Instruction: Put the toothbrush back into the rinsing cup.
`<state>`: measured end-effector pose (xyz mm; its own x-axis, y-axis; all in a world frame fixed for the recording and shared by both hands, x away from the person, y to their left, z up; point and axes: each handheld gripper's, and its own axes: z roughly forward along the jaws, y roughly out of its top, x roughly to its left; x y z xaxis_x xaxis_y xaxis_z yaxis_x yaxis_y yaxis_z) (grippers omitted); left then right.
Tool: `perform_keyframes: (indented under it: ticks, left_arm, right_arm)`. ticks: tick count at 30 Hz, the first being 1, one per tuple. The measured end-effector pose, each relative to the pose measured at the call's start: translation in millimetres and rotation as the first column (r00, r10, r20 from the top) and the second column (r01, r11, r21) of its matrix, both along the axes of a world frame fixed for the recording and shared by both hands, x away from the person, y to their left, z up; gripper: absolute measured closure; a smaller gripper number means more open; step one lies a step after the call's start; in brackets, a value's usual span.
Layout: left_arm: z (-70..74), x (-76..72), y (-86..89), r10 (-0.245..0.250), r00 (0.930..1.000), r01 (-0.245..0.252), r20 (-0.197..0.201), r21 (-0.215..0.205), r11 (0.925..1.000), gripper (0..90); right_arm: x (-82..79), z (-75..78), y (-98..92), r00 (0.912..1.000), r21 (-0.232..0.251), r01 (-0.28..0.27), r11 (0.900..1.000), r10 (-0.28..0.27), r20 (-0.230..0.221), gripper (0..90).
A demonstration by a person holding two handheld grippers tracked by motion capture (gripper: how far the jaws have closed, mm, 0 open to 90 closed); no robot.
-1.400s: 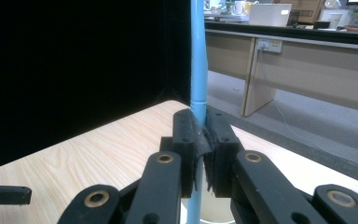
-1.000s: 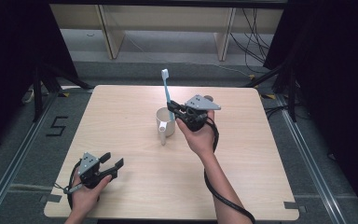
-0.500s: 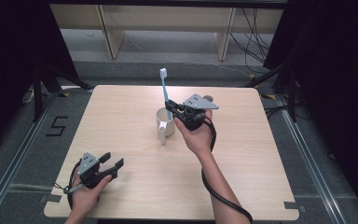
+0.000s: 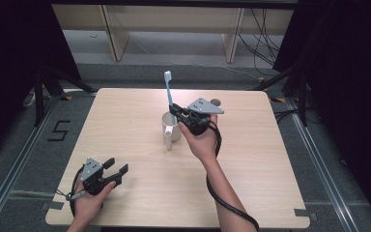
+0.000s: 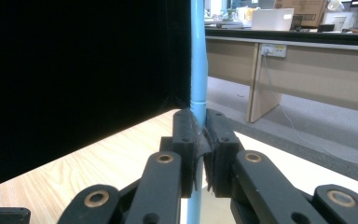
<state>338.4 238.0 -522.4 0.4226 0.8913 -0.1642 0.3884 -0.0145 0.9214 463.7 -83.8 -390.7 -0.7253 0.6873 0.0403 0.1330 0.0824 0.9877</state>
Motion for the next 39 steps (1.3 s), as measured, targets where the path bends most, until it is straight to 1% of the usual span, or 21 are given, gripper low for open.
perform_keyframes:
  ticks: [1,2,4,6,7,9,11,13,15,16,18,20,21,25,30,34,35,36,37,38,39]
  left_arm:
    - [0.0,0.0,0.0,0.000,1.0000,0.000,0.000,0.000,1.0000,35.3]
    - [0.0,0.0,0.1,0.000,1.0000,0.000,0.000,0.000,1.0000,35.2]
    - [-0.3,0.3,0.0,0.000,1.0000,0.000,0.003,-0.005,1.0000,35.3]
    - [-0.3,0.2,0.3,-0.001,1.0000,0.001,0.001,-0.002,1.0000,35.3]
    - [-0.3,0.2,0.1,0.000,1.0000,0.000,0.003,-0.004,1.0000,35.3]
    - [-0.2,0.1,0.0,-0.001,1.0000,0.001,0.003,-0.002,1.0000,35.3]
    - [-0.2,0.1,0.0,0.000,1.0000,0.000,0.002,-0.002,1.0000,35.3]
    - [-0.2,0.1,-0.1,-0.001,1.0000,0.001,0.003,-0.001,1.0000,35.3]
    - [-0.2,0.1,-0.1,-0.001,1.0000,0.001,0.003,-0.001,1.0000,35.3]
    - [-0.2,0.2,0.0,-0.001,1.0000,0.001,0.002,-0.002,1.0000,35.3]
    - [-0.2,0.1,0.0,0.000,1.0000,0.000,0.002,-0.002,1.0000,35.3]
    - [-0.3,0.2,0.1,-0.001,1.0000,0.001,0.003,-0.004,1.0000,35.3]
    - [-0.3,0.2,0.1,-0.001,1.0000,0.001,0.003,-0.004,1.0000,35.3]
    - [-0.3,0.2,0.1,0.000,1.0000,0.000,0.003,-0.006,1.0000,35.2]
    - [-0.2,0.0,0.0,-0.002,1.0000,0.002,0.003,-0.002,1.0000,35.3]
    - [-0.2,0.0,0.0,-0.002,1.0000,0.002,0.003,-0.002,1.0000,35.3]
    - [-0.2,0.1,0.0,-0.002,1.0000,0.002,0.002,-0.001,1.0000,35.3]
    - [-0.2,0.1,0.0,-0.002,1.0000,0.002,0.002,-0.001,1.0000,35.2]
    - [-0.2,0.1,0.0,-0.002,1.0000,0.002,0.003,-0.002,1.0000,35.2]
    - [-0.2,0.1,0.1,-0.002,1.0000,0.002,0.002,-0.002,1.0000,35.2]
    - [-0.2,0.0,0.1,-0.002,1.0000,0.002,0.002,-0.002,1.0000,35.3]
  right_arm:
    - [0.0,0.0,0.0,1.0000,0.000,0.000,1.000,0.000,0.000,84.4]
    - [-1.0,-0.7,1.6,0.9997,0.008,-0.007,1.000,0.007,-0.024,84.4]
    - [0.1,-1.4,2.2,0.9999,0.014,-0.011,1.000,0.011,-0.008,84.4]
    - [-0.7,-1.6,2.8,0.9996,0.018,-0.010,1.000,0.010,-0.025,84.4]
    - [0.4,-1.9,2.8,1.0000,0.015,-0.008,1.000,0.008,-0.006,84.4]
    - [-0.4,-2.1,3.1,0.9997,0.015,-0.006,1.000,0.006,-0.024,84.4]
    - [0.4,-2.4,2.8,1.0000,0.008,-0.003,1.000,0.004,-0.008,84.4]
    - [0.2,-3.1,3.7,0.9997,0.009,-0.011,1.000,0.011,-0.022,84.4]
    - [0.2,-3.7,4.1,0.9999,0.007,-0.005,1.000,0.005,-0.013,84.4]
    - [-0.6,-4.4,5.2,0.9996,0.015,-0.001,1.000,0.001,-0.029,84.4]
    - [0.9,-5.9,5.8,0.9998,0.017,-0.012,1.000,0.013,-0.017,84.4]
    - [0.3,-7.2,7.3,0.9993,0.026,-0.013,1.000,0.014,-0.034,84.3]
    - [1.7,-7.7,6.7,1.0000,0.009,-0.006,1.000,0.006,-0.006,84.3]
    - [3.0,-10.3,8.8,0.9998,0.019,-0.018,1.000,0.018,-0.001,84.4]
    - [1.6,-12.6,9.8,0.9993,0.019,-0.013,1.000,0.014,-0.034,84.3]
    - [3.3,-14.4,10.0,0.9999,0.015,-0.012,1.000,0.013,-0.010,84.3]
    - [2.5,-15.2,11.3,0.9992,0.019,-0.020,1.000,0.021,-0.035,84.3]
    - [2.5,-15.2,11.3,0.9992,0.019,-0.020,1.000,0.021,-0.035,84.3]
    - [3.5,-15.8,10.5,0.9999,0.007,-0.009,1.000,0.009,-0.008,84.3]
    - [1.5,-16.4,12.1,0.9992,0.024,-0.006,1.000,0.007,-0.038,84.3]
    - [1.9,-16.8,11.9,0.9992,0.022,-0.011,1.000,0.011,-0.039,84.3]
